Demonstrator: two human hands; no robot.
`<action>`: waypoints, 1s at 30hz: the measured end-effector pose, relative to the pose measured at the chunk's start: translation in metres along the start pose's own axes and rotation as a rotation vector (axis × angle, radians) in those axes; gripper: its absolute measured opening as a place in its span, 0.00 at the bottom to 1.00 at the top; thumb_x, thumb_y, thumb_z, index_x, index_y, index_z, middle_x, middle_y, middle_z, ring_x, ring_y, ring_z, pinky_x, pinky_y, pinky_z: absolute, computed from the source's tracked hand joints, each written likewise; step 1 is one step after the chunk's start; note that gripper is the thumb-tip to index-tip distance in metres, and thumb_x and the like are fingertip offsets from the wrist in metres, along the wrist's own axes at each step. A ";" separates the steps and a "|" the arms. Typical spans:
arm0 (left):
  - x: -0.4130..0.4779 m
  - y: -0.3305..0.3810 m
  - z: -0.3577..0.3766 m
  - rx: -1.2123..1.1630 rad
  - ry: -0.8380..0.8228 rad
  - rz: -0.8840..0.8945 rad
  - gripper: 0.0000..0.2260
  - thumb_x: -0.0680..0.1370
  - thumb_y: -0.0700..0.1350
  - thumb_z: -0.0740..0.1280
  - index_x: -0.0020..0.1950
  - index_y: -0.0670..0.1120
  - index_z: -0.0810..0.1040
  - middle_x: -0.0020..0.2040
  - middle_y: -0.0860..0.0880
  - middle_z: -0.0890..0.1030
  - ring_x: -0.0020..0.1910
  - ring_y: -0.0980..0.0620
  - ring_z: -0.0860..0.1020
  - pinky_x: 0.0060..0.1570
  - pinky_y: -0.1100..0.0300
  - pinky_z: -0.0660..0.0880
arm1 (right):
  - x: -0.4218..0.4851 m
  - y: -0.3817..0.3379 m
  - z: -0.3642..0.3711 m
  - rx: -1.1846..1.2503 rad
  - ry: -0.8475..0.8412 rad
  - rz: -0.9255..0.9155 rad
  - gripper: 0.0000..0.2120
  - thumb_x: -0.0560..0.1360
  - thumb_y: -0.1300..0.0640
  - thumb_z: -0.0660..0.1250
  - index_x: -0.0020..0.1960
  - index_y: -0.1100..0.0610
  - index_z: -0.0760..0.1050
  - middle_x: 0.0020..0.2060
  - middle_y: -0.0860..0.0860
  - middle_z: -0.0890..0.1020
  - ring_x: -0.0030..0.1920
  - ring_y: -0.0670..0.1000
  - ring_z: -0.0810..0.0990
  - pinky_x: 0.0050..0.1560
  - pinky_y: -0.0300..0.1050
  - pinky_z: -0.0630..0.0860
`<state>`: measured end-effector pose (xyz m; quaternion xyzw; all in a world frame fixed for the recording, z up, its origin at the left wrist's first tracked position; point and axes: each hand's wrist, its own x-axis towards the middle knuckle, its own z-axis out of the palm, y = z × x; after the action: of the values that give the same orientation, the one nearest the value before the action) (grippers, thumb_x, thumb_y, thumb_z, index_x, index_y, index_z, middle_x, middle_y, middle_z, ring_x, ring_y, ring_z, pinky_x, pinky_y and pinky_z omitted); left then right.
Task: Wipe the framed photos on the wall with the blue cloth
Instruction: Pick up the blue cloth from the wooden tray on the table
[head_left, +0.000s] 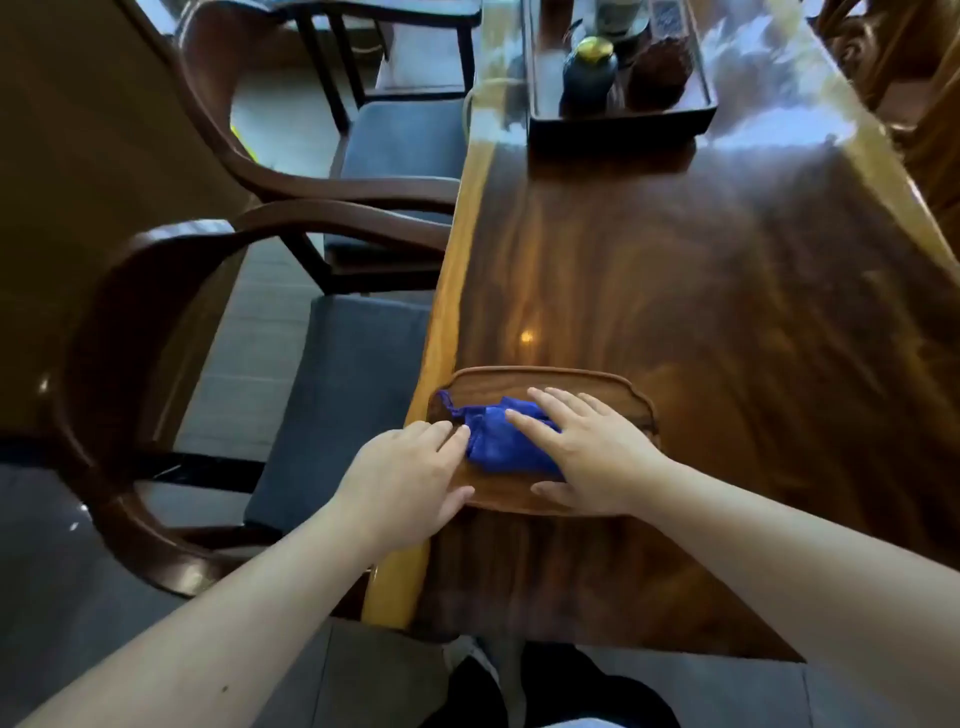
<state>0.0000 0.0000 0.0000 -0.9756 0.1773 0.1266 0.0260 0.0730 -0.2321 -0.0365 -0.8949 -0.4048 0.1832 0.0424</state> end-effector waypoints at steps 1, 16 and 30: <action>0.002 0.000 0.003 0.004 0.007 -0.001 0.28 0.70 0.59 0.71 0.64 0.42 0.77 0.56 0.45 0.83 0.51 0.47 0.82 0.42 0.53 0.81 | 0.005 -0.002 0.005 -0.005 -0.003 -0.020 0.40 0.73 0.37 0.61 0.77 0.46 0.44 0.76 0.58 0.53 0.75 0.59 0.52 0.72 0.54 0.52; -0.024 -0.007 -0.014 0.040 0.026 -0.150 0.28 0.74 0.60 0.66 0.66 0.44 0.75 0.58 0.44 0.82 0.54 0.47 0.81 0.45 0.53 0.81 | 0.035 0.007 0.014 -0.184 0.050 -0.195 0.30 0.77 0.57 0.62 0.75 0.48 0.55 0.65 0.60 0.70 0.59 0.60 0.71 0.52 0.53 0.73; -0.157 -0.087 -0.085 0.289 0.263 -0.448 0.39 0.74 0.64 0.62 0.76 0.42 0.59 0.73 0.37 0.68 0.71 0.37 0.67 0.67 0.42 0.69 | 0.093 -0.152 -0.126 -0.345 0.405 -0.554 0.31 0.71 0.61 0.69 0.71 0.52 0.63 0.55 0.61 0.77 0.46 0.62 0.78 0.36 0.55 0.77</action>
<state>-0.0911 0.1262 0.1233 -0.9847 -0.0242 -0.0365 0.1684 0.0673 -0.0522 0.0870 -0.7638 -0.6394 -0.0867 0.0182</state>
